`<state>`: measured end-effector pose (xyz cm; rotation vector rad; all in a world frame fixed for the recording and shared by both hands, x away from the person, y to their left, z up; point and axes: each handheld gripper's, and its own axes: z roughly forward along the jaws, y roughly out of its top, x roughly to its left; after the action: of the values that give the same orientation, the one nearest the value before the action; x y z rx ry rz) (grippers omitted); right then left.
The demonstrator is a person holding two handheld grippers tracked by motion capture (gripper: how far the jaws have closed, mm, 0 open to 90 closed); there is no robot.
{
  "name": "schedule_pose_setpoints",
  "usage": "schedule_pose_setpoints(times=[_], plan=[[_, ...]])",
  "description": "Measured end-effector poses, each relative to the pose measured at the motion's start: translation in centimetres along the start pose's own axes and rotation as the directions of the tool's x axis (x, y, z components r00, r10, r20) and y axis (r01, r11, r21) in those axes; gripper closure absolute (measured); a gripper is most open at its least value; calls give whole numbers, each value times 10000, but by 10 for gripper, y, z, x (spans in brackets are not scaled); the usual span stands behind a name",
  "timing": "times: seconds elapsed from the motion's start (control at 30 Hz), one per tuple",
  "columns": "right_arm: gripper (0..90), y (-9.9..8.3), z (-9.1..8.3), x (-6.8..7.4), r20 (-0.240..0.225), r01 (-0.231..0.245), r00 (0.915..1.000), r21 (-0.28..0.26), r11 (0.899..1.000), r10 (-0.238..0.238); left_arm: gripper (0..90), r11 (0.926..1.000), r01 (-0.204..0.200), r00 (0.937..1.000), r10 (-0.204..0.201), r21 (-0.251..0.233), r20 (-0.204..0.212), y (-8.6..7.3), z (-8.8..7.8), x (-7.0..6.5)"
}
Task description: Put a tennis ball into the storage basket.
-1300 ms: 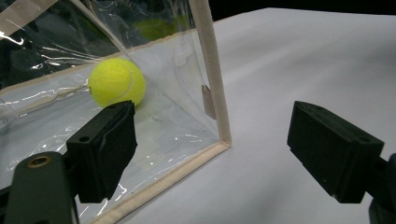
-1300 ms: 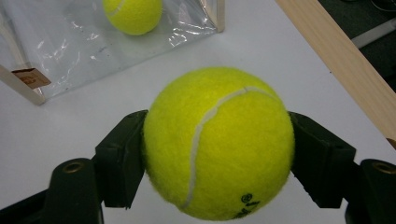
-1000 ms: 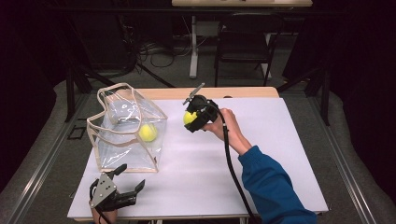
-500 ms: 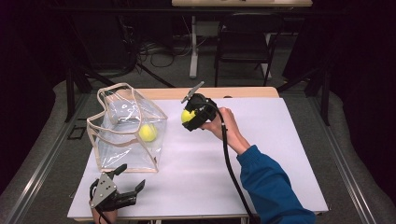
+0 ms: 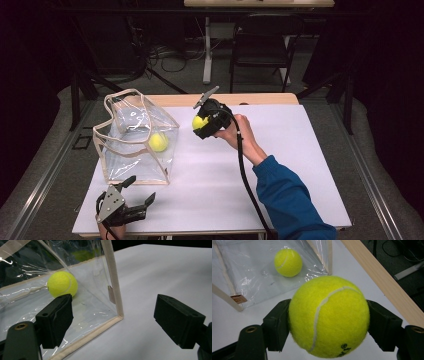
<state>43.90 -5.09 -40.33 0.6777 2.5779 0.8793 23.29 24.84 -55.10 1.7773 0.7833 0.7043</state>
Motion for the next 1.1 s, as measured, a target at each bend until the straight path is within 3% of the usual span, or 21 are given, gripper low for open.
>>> schedule_pose_setpoints(times=[1.1], plan=[[259, 17, -4, 9, 22, 99, 10000, -1102, 9939, -97, 160, 10000, 6, 10000, -6, 20, -2, 0, 0, 0]])
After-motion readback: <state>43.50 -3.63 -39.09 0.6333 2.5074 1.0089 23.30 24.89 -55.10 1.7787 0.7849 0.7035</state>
